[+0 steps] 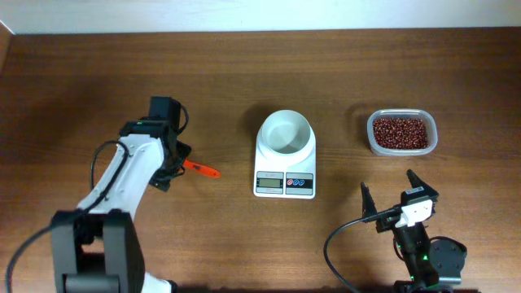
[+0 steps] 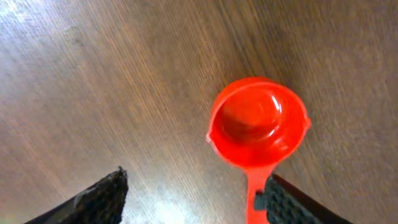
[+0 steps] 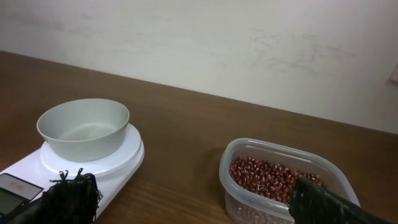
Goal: Scoop and weigh 50g on scale
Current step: 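Move the left gripper down over the red scoop handle and grasp it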
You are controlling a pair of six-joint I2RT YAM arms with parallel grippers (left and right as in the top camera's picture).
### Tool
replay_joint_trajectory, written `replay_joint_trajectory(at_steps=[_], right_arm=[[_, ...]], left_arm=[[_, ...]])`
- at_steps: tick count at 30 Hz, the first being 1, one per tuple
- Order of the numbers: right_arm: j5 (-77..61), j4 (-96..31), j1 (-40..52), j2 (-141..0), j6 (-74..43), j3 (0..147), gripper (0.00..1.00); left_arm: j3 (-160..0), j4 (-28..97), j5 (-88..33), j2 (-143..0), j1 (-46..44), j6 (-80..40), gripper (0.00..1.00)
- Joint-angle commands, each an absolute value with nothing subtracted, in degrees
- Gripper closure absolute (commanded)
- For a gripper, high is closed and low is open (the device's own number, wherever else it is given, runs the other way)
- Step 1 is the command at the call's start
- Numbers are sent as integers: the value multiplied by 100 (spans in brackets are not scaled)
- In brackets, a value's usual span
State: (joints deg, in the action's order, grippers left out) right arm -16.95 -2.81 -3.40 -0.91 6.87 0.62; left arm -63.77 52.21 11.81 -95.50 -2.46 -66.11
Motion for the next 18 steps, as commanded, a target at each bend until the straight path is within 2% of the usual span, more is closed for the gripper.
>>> replay_joint_trajectory(at_steps=[1, 6, 7, 9, 10, 12, 14, 18], right_arm=[[-1686, -307, -377, -51, 705, 32, 1], [-1686, -307, -377, -51, 703, 32, 1], [-1686, -307, -377, -51, 703, 32, 1], [-1686, -307, -377, -51, 703, 32, 1], [-1686, -307, -377, -51, 703, 32, 1], [-1686, -307, -377, -51, 703, 32, 1], [-1686, -307, -377, -51, 705, 32, 1], [-1686, -307, -377, -51, 705, 32, 1]], left_arm=[[-6379, 4884, 1135, -9929, -89, -6685, 32], [-6379, 4510, 1026, -10416, 45, -6683, 42], [-6379, 4410, 897, -10610, 45, -6685, 52], [-6379, 4246, 880, -10774, 45, -6683, 57], [-6379, 4169, 882, -10844, 45, -6683, 65], [-6379, 4136, 882, -10930, 43, -6683, 100], [-6399, 4167, 880, -10829, 45, -6637, 100], [-6429, 4324, 875, -9620, 45, -5282, 100]])
